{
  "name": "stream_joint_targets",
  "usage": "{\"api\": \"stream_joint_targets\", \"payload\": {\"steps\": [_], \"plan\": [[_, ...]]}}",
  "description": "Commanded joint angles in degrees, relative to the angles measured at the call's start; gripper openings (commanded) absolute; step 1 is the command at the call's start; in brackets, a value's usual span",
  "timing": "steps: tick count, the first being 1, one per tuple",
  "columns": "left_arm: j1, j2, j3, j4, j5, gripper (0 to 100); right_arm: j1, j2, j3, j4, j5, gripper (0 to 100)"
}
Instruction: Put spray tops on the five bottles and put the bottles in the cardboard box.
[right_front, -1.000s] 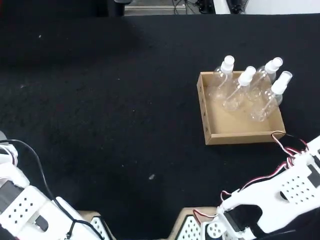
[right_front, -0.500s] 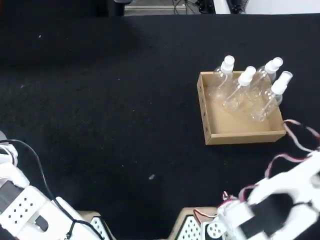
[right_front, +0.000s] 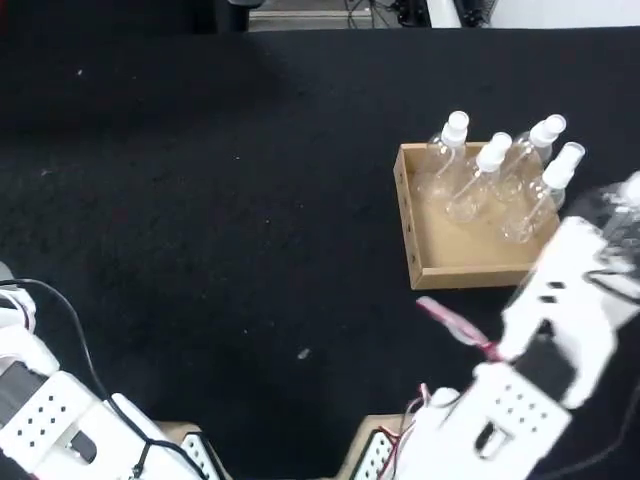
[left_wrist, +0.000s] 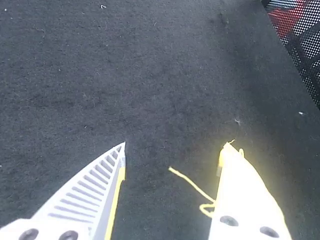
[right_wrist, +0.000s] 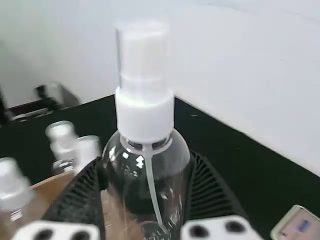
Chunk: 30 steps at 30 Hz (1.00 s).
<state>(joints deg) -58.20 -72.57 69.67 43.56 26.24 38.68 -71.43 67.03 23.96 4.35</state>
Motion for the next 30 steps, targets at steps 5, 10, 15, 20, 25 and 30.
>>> {"api": "stream_joint_targets", "payload": {"steps": [5, 10, 15, 20, 25, 30], "plan": [[0.6, -0.8, -1.9, -0.2, 0.5, 28, -17.4, -15.3, 10.1, 2.1, 0.2, 1.1], [0.6, -0.8, -1.8, -0.2, 0.5, 28, -23.8, -19.4, 18.6, -1.6, 0.4, 1.1], [2.4, -0.8, -1.8, -0.2, 0.5, 28, -25.1, -20.6, 29.2, -16.5, 0.4, 1.1], [3.6, -0.8, -1.7, -0.2, 0.5, 28, -25.8, -20.7, 29.8, -16.3, 0.4, 1.1], [3.6, -0.8, -0.1, -0.3, 0.5, 28, -25.8, -20.2, 30.0, -17.5, 0.4, 1.1], [3.2, -0.8, -0.8, -0.4, 0.5, 28, -29.8, -20.2, 29.8, -15.4, 2.1, 1.1]]}}
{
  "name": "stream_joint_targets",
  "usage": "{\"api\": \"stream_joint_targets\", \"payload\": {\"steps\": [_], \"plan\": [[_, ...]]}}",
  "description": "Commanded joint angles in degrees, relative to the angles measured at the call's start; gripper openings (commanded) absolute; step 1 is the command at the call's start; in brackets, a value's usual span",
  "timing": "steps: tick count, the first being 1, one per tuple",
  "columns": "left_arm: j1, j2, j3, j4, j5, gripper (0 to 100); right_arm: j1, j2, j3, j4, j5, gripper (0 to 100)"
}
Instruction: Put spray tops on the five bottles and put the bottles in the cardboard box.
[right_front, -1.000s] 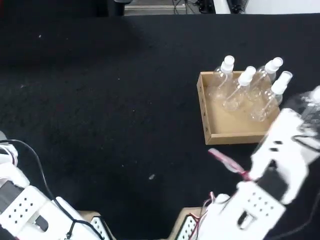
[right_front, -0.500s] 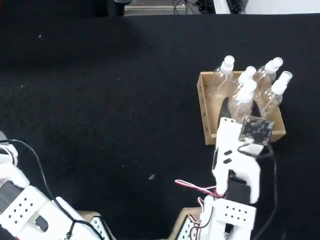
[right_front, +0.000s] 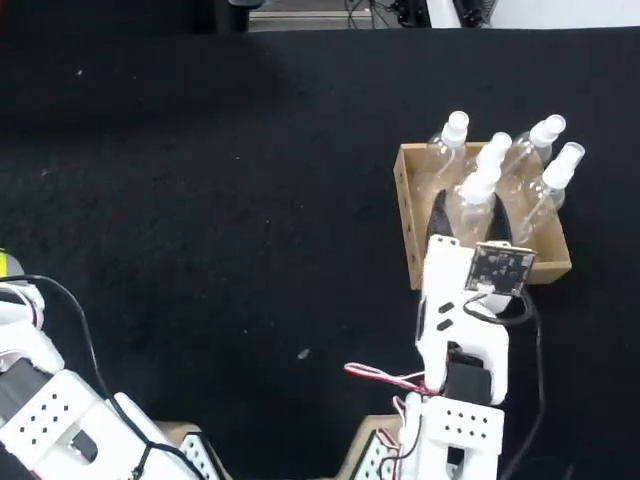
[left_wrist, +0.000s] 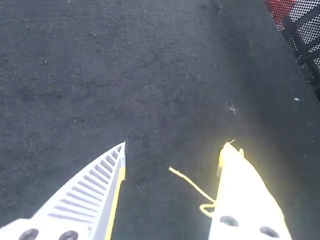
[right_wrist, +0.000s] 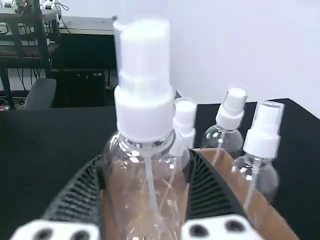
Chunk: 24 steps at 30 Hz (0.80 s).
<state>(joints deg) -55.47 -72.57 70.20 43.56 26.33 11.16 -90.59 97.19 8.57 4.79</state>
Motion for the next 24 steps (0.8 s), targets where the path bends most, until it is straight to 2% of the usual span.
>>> {"api": "stream_joint_targets", "payload": {"steps": [1, 11, 13, 18, 21, 24], "plan": [[0.4, -0.8, -1.4, -0.4, 0.4, 28, -2.6, -1.0, -0.5, 0.4, 2.1, 1.1], [0.3, -0.8, -1.6, -0.4, 0.4, 28, -2.5, -1.0, -0.5, 0.5, 3.0, 1.1], [0.3, -0.8, -1.4, -1.8, 0.4, 28, -2.6, -0.9, -2.1, 1.3, 5.3, 1.1], [-1.3, -0.8, -1.1, -3.2, 0.4, 28, -2.5, 2.3, -11.0, 10.3, 6.7, 1.1], [-2.2, -0.8, -1.1, -3.2, 0.4, 28, -2.8, 6.8, -12.5, 8.4, 6.7, 1.1], [-2.3, -0.8, -1.0, -3.1, 0.4, 28, -2.5, 11.4, -11.3, 2.1, 6.7, 1.1]]}}
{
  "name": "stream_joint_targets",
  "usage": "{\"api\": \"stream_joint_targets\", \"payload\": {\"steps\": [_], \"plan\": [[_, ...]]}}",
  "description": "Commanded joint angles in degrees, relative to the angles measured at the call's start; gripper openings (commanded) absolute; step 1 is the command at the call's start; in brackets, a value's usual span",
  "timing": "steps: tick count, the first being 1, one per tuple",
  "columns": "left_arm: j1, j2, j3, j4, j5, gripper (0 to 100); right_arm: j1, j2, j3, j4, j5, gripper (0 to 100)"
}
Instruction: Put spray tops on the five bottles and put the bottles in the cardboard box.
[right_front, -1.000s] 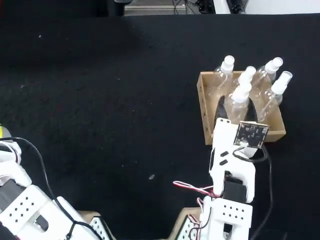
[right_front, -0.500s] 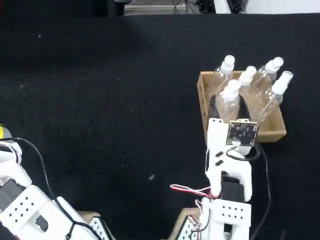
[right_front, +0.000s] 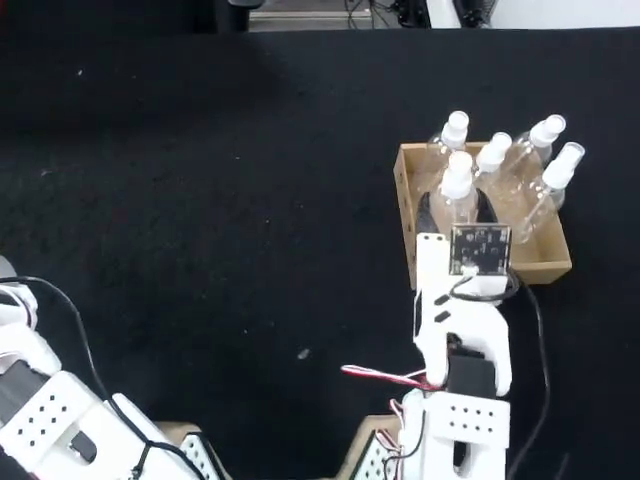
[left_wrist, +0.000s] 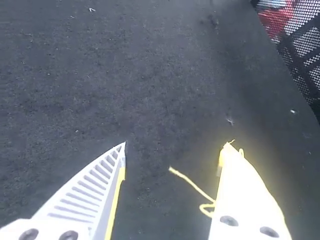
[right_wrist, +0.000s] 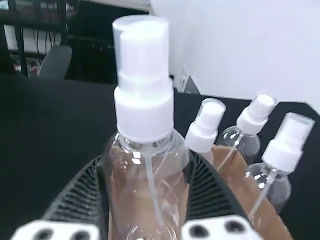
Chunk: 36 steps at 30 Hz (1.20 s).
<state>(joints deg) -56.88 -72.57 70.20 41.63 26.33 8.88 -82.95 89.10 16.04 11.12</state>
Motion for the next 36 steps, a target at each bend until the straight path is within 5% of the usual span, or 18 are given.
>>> {"api": "stream_joint_targets", "payload": {"steps": [1, 18, 36], "plan": [[-0.9, -0.8, -1.0, -1.1, 0.4, 28, -0.3, 4.9, -2.6, -7.4, 0.4, 1.1], [-0.9, -0.8, -1.0, -1.5, 0.4, 28, -0.4, 28.4, -1.5, -28.8, 0.4, 1.1], [-0.9, -0.8, -1.0, -1.5, 0.4, 28, 1.1, 38.5, -0.4, -35.5, -6.3, 1.1]]}}
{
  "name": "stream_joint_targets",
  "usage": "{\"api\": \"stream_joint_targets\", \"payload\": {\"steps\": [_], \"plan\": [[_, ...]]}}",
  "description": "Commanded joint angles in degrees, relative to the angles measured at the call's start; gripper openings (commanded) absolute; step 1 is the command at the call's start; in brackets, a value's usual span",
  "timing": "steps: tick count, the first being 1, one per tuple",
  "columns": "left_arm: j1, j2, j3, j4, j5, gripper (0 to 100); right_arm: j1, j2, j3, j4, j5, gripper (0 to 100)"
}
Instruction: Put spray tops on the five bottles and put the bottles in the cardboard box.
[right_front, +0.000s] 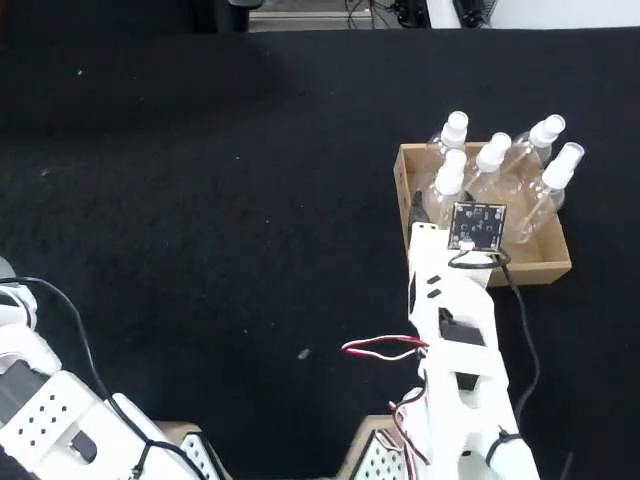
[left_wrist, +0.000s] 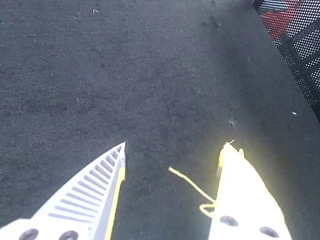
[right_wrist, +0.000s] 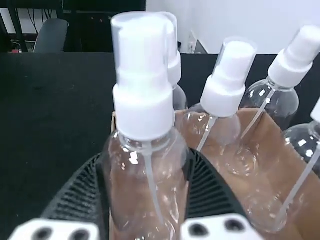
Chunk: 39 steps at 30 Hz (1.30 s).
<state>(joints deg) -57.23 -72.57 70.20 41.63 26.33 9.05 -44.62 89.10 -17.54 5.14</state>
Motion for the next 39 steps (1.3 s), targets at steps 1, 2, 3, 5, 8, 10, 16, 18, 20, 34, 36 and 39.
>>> {"api": "stream_joint_targets", "payload": {"steps": [1, 2, 3, 5, 8, 10, 16, 18, 20, 34, 36, 39], "plan": [[-0.6, -0.8, -1.0, -1.5, 0.4, 28, 1.1, 0.1, 0.0, -1.9, -0.4, 1.1], [-0.6, -0.8, -1.0, -1.5, 0.4, 28, 1.1, 0.1, 0.4, -1.9, -0.4, 1.1], [-0.6, -0.8, -1.0, -1.5, 0.4, 28, 1.1, 0.1, 0.7, -1.9, -0.4, 1.1], [-0.6, -0.8, -1.0, -1.5, 0.4, 28, 1.1, 0.1, 0.8, -1.9, -0.4, 1.1], [-0.6, -0.8, -1.0, -1.5, 0.4, 28, 1.1, 0.1, 1.3, -1.6, -0.4, 1.1], [-0.6, -0.8, -1.0, -1.5, 0.4, 28, 1.1, 0.1, 1.9, -1.8, -0.4, 1.1], [-0.6, -0.8, -1.0, -1.5, 0.4, 28, 1.1, 0.2, 2.3, -1.8, -0.4, 1.1], [-0.6, -0.8, -1.0, -1.5, 0.4, 28, 1.1, 0.2, 2.2, -1.6, -0.4, 1.1], [-0.6, -0.8, -1.0, -1.5, 0.4, 28, 1.1, 0.2, 2.2, -1.5, -0.4, 1.1], [-0.6, -0.8, -1.0, -1.5, 0.4, 28, 3.0, 0.3, 1.9, -1.4, -0.4, 1.1], [-0.6, -0.8, -1.0, -1.5, 0.4, 28, 3.0, 0.3, 1.9, -1.4, -0.4, 1.1], [-0.6, -0.8, -1.0, -1.5, 0.4, 28, 3.0, 0.3, 1.8, -1.4, -0.4, 1.1]]}}
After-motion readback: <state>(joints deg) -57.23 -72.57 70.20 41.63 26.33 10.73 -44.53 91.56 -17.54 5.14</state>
